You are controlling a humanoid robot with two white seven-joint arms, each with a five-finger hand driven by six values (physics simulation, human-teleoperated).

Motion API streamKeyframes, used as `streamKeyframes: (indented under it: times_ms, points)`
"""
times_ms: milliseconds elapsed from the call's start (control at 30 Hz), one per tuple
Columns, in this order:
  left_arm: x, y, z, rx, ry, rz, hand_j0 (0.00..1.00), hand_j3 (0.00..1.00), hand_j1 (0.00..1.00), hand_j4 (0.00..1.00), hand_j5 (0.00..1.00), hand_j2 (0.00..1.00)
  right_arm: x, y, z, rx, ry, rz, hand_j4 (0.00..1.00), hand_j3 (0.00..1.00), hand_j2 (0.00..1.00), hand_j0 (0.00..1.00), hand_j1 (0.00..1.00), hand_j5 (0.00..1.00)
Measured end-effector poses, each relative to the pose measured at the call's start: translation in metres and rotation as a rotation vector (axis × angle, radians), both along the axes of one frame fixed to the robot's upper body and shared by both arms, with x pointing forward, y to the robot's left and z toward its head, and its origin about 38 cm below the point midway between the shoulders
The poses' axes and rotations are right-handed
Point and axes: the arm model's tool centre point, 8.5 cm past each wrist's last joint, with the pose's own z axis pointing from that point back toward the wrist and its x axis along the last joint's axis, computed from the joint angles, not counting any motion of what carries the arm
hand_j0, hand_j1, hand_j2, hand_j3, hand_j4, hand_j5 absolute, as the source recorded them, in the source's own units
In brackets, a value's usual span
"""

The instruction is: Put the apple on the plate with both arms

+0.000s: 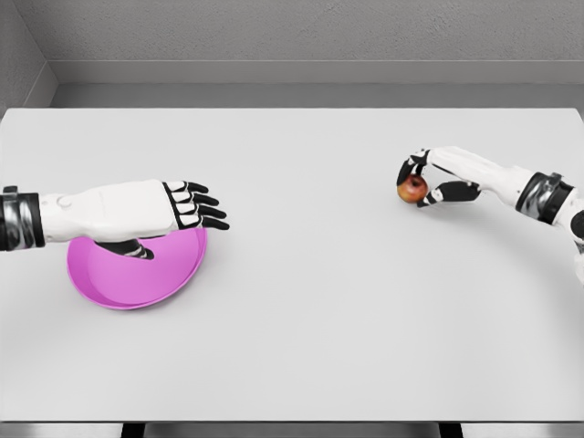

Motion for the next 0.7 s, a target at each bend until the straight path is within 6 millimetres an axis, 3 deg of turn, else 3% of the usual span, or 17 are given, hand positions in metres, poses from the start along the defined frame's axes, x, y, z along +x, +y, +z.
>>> streamKeyframes:
  times_ms: [200, 367, 400, 467, 567, 700]
  points:
    - [0.000, 0.000, 0.000, 0.000, 0.000, 0.000, 1.00, 1.00, 1.00, 1.00, 1.00, 1.00, -0.014, 0.081, 0.006, -0.007, -0.042, 0.219, 0.44, 0.44, 0.44, 0.44, 0.44, 0.44]
    - [0.000, 0.000, 0.000, 0.000, 0.000, 0.000, 1.00, 1.00, 1.00, 1.00, 1.00, 1.00, -0.019, 0.103, 0.002, 0.004, -0.038, 0.265, 0.48, 0.48, 0.48, 0.48, 0.48, 0.48]
    - [0.000, 0.000, 0.000, 0.000, 0.000, 0.000, 1.00, 1.00, 1.00, 1.00, 1.00, 1.00, -0.018, 0.101, 0.001, 0.009, -0.036, 0.256, 0.70, 0.70, 0.70, 0.70, 0.70, 0.70]
    - [0.000, 0.000, 0.000, 0.000, 0.000, 0.000, 1.00, 1.00, 1.00, 1.00, 1.00, 1.00, -0.013, 0.086, 0.005, 0.031, -0.044, 0.206, 1.00, 1.00, 1.00, 1.00, 1.00, 1.00]
    - [0.000, 0.000, 0.000, 0.000, 0.000, 0.000, 1.00, 1.00, 1.00, 1.00, 1.00, 1.00, 0.001, 0.039, 0.014, 0.088, -0.054, 0.066, 1.00, 1.00, 1.00, 1.00, 1.00, 1.00]
    - [0.002, -0.001, 0.004, -0.001, -0.010, -0.002, 1.00, 1.00, 1.00, 1.00, 1.00, 1.00, 0.002, -0.027, 0.028, 0.100, -0.076, -0.085, 1.00, 1.00, 1.00, 1.00, 1.00, 1.00]
